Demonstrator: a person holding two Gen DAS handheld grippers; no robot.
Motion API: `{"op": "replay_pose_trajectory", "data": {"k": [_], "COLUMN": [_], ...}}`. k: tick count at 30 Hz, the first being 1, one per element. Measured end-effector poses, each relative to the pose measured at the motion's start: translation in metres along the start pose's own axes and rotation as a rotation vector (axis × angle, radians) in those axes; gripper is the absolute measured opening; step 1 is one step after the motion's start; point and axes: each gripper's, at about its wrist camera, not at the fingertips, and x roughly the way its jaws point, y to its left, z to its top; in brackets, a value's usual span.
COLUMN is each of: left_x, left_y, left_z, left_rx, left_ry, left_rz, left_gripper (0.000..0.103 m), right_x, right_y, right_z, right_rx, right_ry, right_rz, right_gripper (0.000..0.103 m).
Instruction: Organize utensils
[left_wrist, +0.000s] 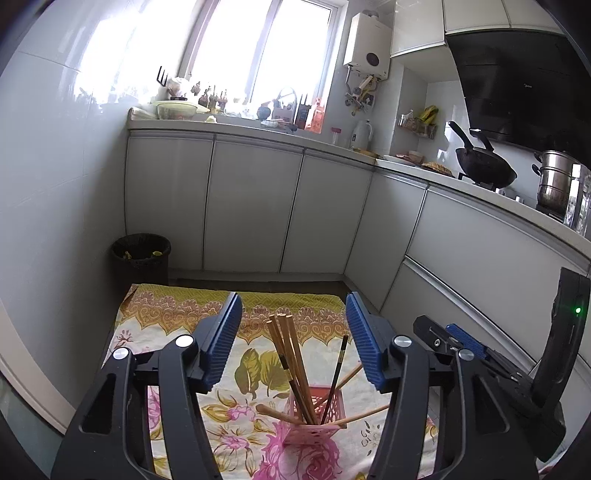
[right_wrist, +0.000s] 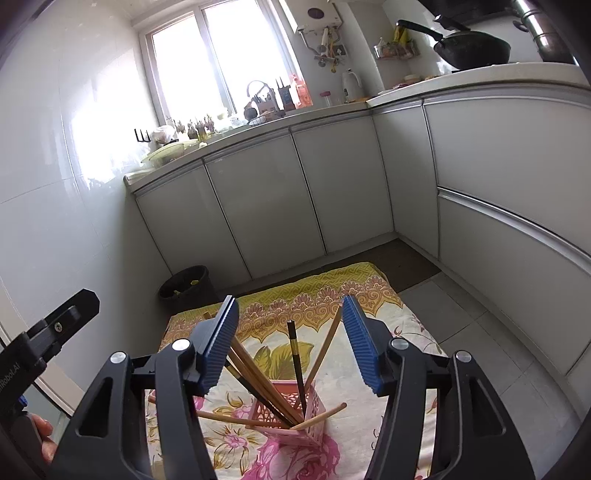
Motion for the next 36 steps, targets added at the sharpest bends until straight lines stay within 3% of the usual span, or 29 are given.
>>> {"op": "replay_pose_trajectory", "data": {"k": [1,6,13,19,22,31,36], "left_x": [-0.003,-0.020,-0.050,-0.073,-0.084,-0.116,-0.141], "left_y": [-0.002,-0.015,-0.031,-0.042,-0.047,-0.061,-0.060], "left_z": [0.000,-0.001,-0.002,-0.009,-0.016,-0.041,-0.051], "left_rx": [0.010,0.062,0.113,0.144,0.142,0.088,0.018], "left_ry": [-0.003,-0.021,-0.044,-0.053,-0.045,-0.019,-0.030], "left_rz": [0.003,0.025,0.019,0.032,0.036,0.187,0.266], "left_gripper": [0.064,0.075,0.082,0.095,0.096,0.096,0.096], "right_x": [-0.006,-0.039,-0.081,-0.111,-0.124,-0.182,-0.197], "right_y": [-0.002,-0.008,-0.022,-0.034,-0.038,-0.041,-0.045], "right_z": [0.001,0.002,-0.007,-0.018,-0.024,-0.039,-0.052], "right_rx": [0.009,0.033,0.058,0.074,0.081,0.090,0.073], "right_ry": [-0.008,-0.047,-0.060,-0.070,-0.059,-0.094,-0.015], "right_rz": [0.002,0.005,-0.040,-0.089,-0.113,-0.267,-0.269], "right_gripper": [0.074,0.087,0.088,0.093,0.093,0.096,0.096]}}
